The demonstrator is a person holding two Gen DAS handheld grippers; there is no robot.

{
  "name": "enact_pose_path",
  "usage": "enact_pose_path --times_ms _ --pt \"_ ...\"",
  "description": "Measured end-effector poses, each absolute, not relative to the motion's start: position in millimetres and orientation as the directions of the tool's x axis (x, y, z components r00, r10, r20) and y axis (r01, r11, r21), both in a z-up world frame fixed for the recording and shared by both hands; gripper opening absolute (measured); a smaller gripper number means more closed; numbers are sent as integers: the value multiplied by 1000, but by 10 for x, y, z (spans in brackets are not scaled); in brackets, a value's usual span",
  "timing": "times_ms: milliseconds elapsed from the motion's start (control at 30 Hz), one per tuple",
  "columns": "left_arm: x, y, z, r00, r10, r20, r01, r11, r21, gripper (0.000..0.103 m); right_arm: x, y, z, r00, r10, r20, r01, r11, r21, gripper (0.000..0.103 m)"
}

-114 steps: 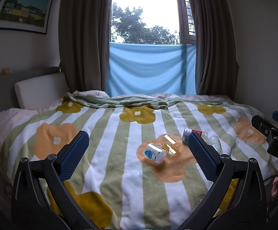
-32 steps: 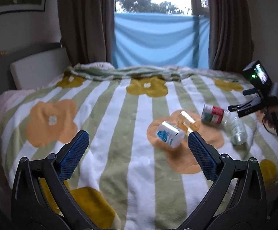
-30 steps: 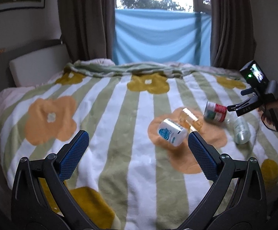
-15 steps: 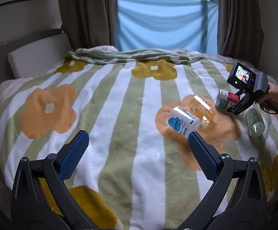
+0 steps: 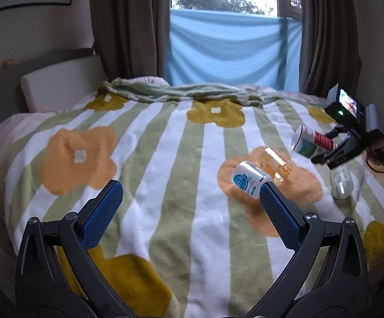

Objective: Flip cup upside down
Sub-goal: 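Lift the red-labelled bottle with the right tool and carry it toward the left tool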

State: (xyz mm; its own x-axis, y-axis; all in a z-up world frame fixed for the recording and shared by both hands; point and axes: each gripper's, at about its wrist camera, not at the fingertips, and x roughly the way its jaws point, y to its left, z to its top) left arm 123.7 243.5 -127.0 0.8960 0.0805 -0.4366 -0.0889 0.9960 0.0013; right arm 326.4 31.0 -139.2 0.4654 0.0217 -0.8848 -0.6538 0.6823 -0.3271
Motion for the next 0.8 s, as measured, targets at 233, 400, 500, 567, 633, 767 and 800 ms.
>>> enact_pose_path --times_ms 233,400,500,567,633,767,800 --pt "903 2519 -1169 905 67 -421 -70 998 9 103 2353 880 -1428 397 114 -911 -782 561 -271 63" --pt "725 2619 -1119 908 78 -412 -77 997 18 103 2148 1179 -1854 346 76 -935 -826 498 -265 63" --pt "621 2717 -1099 910 95 -404 -94 995 23 103 2196 1206 -2001 336 47 -941 -827 493 -271 64" --pt "602 2766 -1101 909 103 -405 -103 994 21 103 2240 1238 -2083 328 28 -944 -829 488 -274 64" --pt "590 2829 -1116 906 105 -410 -110 994 11 103 2288 1258 -2143 310 23 -951 -835 485 -260 64" --pt "601 2869 -1143 904 101 -417 -109 994 4 103 2295 1277 -2198 285 17 -958 -847 473 -243 64" --pt "605 2864 -1144 903 99 -418 -107 994 5 103 2306 1292 -2212 285 15 -958 -847 471 -245 64"
